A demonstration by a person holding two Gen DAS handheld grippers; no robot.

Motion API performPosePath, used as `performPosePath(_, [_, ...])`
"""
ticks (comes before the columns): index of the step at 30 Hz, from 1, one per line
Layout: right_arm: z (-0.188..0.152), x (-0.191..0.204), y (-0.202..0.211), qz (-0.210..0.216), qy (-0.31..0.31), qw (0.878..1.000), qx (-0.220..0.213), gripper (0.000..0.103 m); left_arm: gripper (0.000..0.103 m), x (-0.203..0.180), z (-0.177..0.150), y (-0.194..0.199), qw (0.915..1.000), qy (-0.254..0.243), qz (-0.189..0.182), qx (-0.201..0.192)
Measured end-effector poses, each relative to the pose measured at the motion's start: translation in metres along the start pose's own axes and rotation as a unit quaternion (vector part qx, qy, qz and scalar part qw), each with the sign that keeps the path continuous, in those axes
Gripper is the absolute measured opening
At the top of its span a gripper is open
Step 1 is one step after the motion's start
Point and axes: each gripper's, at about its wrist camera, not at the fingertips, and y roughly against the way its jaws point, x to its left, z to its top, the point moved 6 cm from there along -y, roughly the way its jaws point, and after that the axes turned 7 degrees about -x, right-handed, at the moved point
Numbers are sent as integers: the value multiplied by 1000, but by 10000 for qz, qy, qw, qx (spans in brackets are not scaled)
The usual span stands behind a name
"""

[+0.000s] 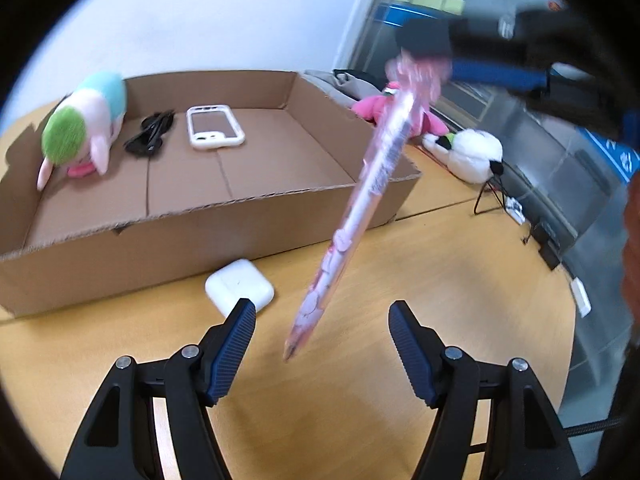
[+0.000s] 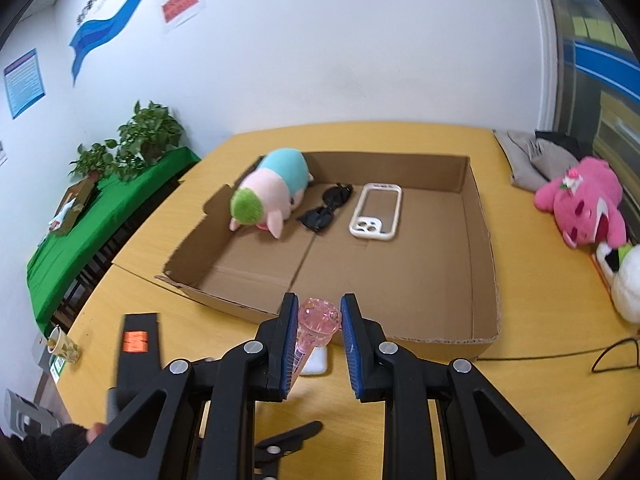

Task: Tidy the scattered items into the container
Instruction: 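Close the left tool on the pen tip while the right tool holds the cap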

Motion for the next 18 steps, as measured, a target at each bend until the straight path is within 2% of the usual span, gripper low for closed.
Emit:
performPosePath(3, [5, 4, 7, 35, 79, 9999, -52, 23, 64, 2, -1, -6, 9999, 64, -22, 118])
performPosePath(5, [9, 5, 14, 34, 119, 9998, -125, 23, 51, 3, -3, -9, 9998, 78, -73, 196])
performPosePath(7, [14, 5, 18, 32, 137, 9997, -187, 23, 28, 2, -4, -11, 9995, 80, -141, 286])
performPosePath(10, [19, 1, 19, -1, 157, 9996, -222, 23, 9, 0, -4, -13, 9989, 93, -233, 384])
performPosePath(18, [33, -8, 1, 7, 197, 9996, -204, 23, 3, -19, 3, -10, 9956, 38, -724, 588])
